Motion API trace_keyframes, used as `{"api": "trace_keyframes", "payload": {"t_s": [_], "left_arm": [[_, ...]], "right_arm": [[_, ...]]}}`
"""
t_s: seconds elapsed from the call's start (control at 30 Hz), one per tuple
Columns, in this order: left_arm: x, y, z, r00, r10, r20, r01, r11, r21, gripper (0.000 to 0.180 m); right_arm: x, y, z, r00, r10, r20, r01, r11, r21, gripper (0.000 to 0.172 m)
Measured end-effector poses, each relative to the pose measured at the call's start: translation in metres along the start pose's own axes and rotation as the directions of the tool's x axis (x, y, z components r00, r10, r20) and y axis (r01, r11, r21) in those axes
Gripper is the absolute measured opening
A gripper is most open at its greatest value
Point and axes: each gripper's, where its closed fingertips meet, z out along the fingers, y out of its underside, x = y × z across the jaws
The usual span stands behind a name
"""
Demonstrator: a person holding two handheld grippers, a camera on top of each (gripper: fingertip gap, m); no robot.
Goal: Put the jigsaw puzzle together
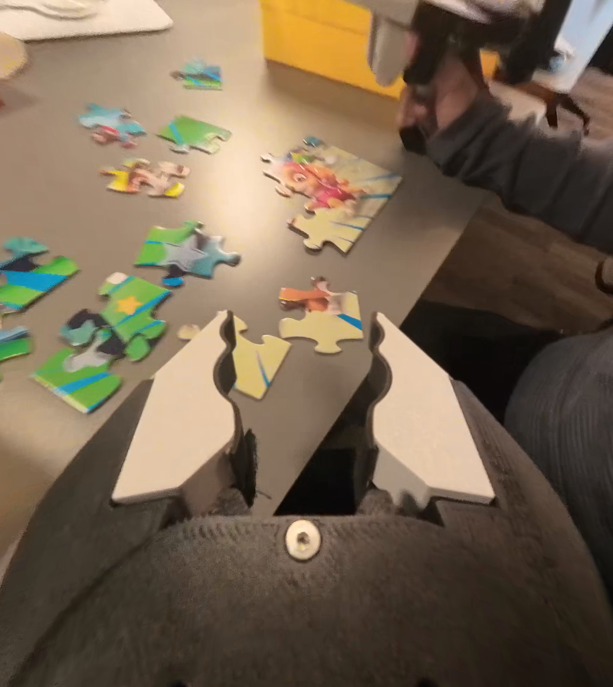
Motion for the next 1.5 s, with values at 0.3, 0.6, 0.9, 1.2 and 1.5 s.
{"api": "trace_keyframes", "payload": {"t_s": [0.3,0.6,0.9,1.2,1.5], "left_arm": [[0.022,0.015,0.050,0.987,0.121,-0.104,-0.135,0.980,-0.146,0.069],[0.016,0.028,0.057,0.983,0.154,-0.102,-0.176,0.949,-0.262,0.060],[0.009,0.026,0.056,0.959,0.211,-0.189,-0.257,0.927,-0.271,0.054],[-0.011,0.015,0.058,0.961,0.223,-0.164,-0.261,0.929,-0.263,0.054],[-0.055,0.015,0.059,0.983,0.181,0.024,-0.164,0.934,-0.318,0.060]], "right_arm": [[0.007,0.002,0.000,0.997,-0.034,-0.066,0.032,0.999,-0.023,0.005],[0.006,0.004,0.001,0.997,-0.042,-0.063,0.040,0.998,-0.038,0.005],[0.009,0.005,0.002,0.998,-0.018,-0.066,0.015,0.999,-0.044,0.005],[0.009,0.005,0.002,0.998,-0.005,-0.060,0.003,0.999,-0.043,0.005],[0.010,0.005,0.002,0.998,0.022,-0.051,-0.024,0.999,-0.039,0.005]]}}
